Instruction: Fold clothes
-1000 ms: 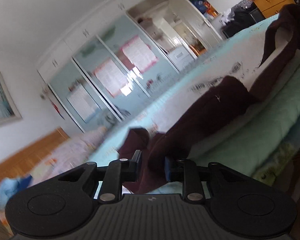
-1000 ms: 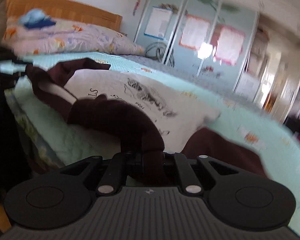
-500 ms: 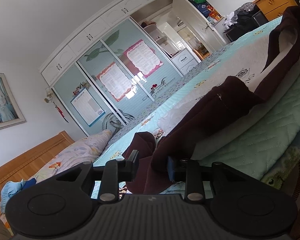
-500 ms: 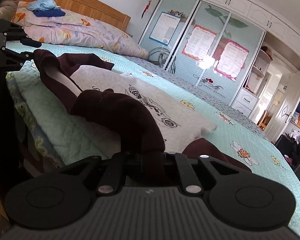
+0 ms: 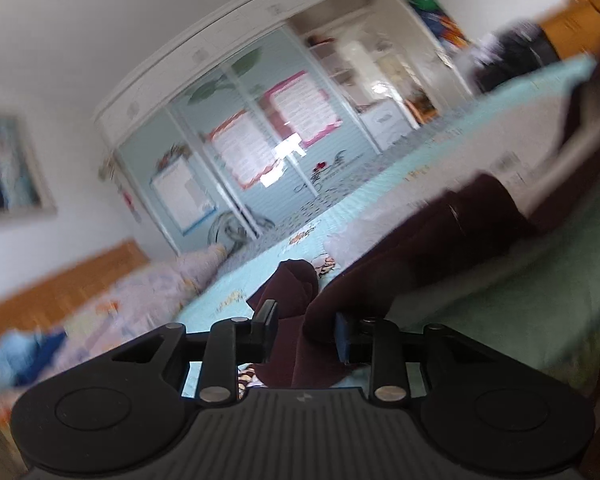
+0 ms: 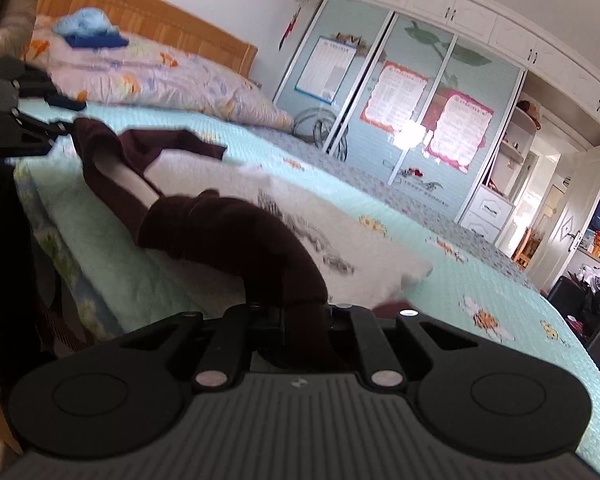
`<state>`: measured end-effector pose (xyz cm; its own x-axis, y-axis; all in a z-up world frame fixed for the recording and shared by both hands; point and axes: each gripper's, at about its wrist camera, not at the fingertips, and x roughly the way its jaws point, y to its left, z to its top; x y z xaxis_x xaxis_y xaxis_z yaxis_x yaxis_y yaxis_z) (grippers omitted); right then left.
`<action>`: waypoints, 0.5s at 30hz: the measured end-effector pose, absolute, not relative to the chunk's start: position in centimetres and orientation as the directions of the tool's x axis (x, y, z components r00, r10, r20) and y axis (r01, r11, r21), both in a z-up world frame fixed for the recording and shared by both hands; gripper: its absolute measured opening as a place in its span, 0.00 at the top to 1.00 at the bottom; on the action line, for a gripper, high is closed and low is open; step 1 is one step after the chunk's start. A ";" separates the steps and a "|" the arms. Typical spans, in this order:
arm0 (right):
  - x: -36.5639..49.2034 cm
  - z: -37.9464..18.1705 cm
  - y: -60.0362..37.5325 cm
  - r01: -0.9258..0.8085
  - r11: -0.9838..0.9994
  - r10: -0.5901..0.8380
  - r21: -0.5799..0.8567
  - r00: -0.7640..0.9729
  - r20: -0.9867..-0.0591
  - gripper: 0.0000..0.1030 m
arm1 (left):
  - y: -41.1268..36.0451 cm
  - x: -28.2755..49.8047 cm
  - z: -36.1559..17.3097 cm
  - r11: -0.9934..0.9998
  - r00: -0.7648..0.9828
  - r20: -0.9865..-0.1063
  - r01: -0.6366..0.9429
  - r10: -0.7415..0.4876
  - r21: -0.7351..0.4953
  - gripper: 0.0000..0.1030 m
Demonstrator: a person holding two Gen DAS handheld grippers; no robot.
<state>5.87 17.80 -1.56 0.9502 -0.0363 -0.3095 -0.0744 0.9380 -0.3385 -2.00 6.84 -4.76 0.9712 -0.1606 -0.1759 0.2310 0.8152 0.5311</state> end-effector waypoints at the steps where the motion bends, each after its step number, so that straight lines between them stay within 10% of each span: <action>1: 6.0 -0.8 17.8 -0.074 0.945 -0.025 -0.317 0.954 -0.299 0.87 | 6.6 -1.2 -4.0 0.829 0.974 -0.160 0.219 -0.159 0.515 0.69; 9: 6.9 6.5 17.6 -0.166 0.985 0.151 -0.042 0.956 -0.250 0.87 | 3.0 5.7 2.4 0.857 0.985 0.068 0.105 -0.161 0.505 0.76; 15: 8.4 4.4 21.8 -0.240 0.969 0.215 -0.054 0.933 -0.290 0.87 | 5.6 7.5 2.6 0.970 0.961 -0.233 0.185 -0.145 0.159 0.61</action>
